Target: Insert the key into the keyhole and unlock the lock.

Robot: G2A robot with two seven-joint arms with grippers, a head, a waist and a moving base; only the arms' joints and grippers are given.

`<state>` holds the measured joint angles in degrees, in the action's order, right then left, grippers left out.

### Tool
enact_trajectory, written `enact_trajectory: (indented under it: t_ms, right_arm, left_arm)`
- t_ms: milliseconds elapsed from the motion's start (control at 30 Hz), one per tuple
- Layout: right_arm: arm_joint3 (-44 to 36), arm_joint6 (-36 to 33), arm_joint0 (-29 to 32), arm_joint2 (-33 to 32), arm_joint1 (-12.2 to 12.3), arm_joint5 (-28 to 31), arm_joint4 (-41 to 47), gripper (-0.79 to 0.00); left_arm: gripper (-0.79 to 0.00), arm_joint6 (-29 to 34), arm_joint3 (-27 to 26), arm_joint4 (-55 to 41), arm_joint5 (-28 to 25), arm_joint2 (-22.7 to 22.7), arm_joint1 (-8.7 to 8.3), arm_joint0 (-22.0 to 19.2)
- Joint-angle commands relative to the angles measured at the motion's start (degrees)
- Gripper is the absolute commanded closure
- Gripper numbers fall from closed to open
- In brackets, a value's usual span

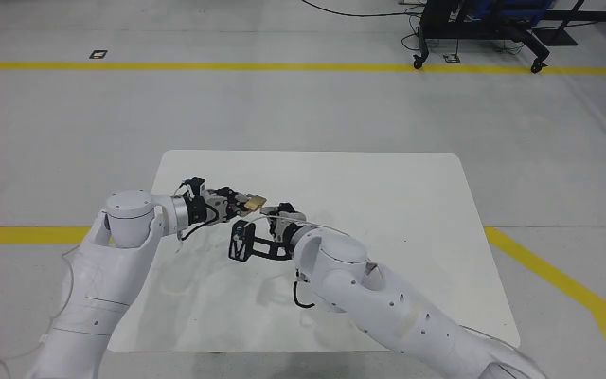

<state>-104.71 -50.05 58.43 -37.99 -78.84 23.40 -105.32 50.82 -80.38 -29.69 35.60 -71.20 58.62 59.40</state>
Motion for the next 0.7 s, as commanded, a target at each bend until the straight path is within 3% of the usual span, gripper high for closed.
enact_trajectory:
  t_ms: [0,500,667]
  right_arm:
    - [0.1,-0.2,-0.1,0.2,-0.2,0.3,-0.1,0.0]
    - [-1.1,-1.2,0.9,1.2,-1.5,0.9,-3.6,0.0]
    - [-2.6,1.4,1.9,-0.4,-1.4,2.1,-0.6,0.0]
  left_arm:
    - [0.0,0.2,0.1,0.1,0.0,0.1,-0.07,0.0]
    - [0.0,0.8,0.3,0.2,-0.5,0.9,-0.41,-0.4]
    - [0.0,0.0,1.1,-2.0,-2.3,0.0,-0.36,-0.6]
